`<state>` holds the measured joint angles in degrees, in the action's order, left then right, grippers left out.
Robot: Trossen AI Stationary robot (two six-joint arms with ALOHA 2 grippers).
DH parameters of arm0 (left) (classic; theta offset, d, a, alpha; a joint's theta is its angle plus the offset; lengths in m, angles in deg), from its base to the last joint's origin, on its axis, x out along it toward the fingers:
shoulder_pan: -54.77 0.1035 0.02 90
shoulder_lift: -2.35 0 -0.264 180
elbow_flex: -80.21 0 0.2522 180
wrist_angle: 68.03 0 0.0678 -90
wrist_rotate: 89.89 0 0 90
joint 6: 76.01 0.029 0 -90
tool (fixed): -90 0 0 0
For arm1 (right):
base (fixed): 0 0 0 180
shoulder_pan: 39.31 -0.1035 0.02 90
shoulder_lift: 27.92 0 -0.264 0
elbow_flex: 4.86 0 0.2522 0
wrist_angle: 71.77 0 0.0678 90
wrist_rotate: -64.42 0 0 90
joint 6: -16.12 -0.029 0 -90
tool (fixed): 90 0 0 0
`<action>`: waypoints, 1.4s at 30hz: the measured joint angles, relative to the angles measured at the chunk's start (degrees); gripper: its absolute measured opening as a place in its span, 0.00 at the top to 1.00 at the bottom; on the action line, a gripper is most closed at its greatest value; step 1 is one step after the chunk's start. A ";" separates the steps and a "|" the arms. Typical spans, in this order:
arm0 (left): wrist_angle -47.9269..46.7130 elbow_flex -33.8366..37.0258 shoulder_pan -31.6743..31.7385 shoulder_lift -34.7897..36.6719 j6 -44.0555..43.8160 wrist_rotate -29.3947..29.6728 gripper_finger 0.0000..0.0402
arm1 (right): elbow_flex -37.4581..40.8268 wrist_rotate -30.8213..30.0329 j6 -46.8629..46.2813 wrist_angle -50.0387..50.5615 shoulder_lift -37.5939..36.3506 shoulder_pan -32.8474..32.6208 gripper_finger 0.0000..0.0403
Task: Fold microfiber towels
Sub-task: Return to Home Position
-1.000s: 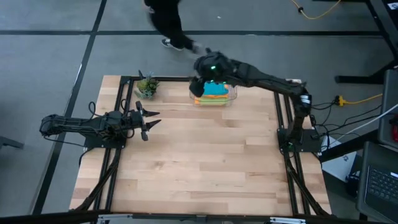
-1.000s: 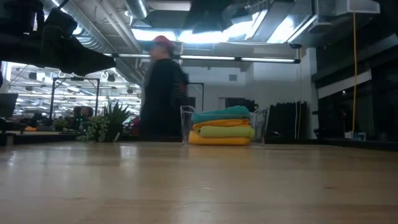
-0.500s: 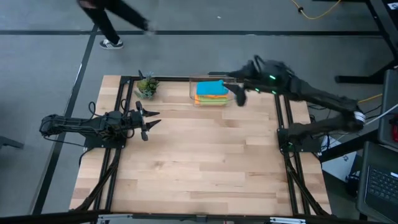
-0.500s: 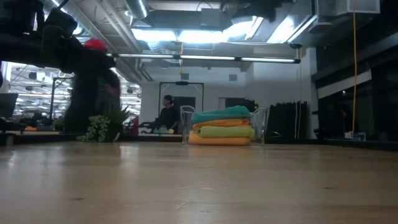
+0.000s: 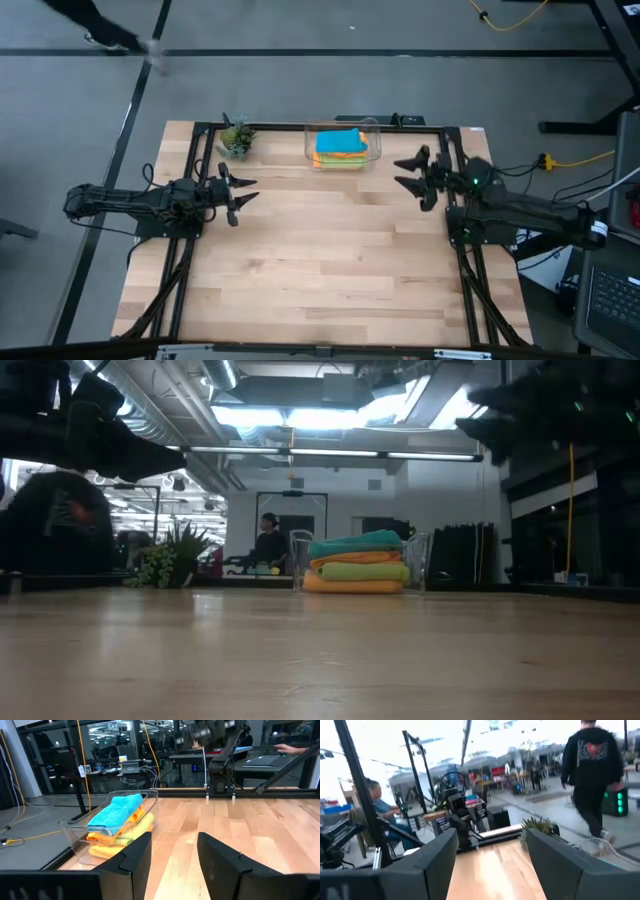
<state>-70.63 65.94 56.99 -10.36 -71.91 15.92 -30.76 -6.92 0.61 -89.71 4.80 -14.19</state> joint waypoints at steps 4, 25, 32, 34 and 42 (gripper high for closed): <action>-0.01 0.00 0.00 -0.02 0.00 0.00 0.62 | 11.70 0.26 -0.82 -12.29 -2.47 -0.02 0.40; -0.02 0.00 0.01 -0.02 0.00 -0.02 0.62 | 11.74 9.49 1.09 -13.00 -2.78 -0.04 0.40; -0.02 0.00 0.02 -0.02 0.00 -0.01 0.62 | 11.74 9.48 0.77 -13.00 -2.78 -0.04 0.40; -0.02 0.00 0.02 -0.02 0.00 -0.02 0.62 | 11.74 9.48 0.90 -13.00 -2.78 -0.04 0.40; -0.02 0.00 0.02 -0.02 0.00 -0.02 0.62 | 11.74 9.48 0.95 -13.00 -2.78 -0.04 0.40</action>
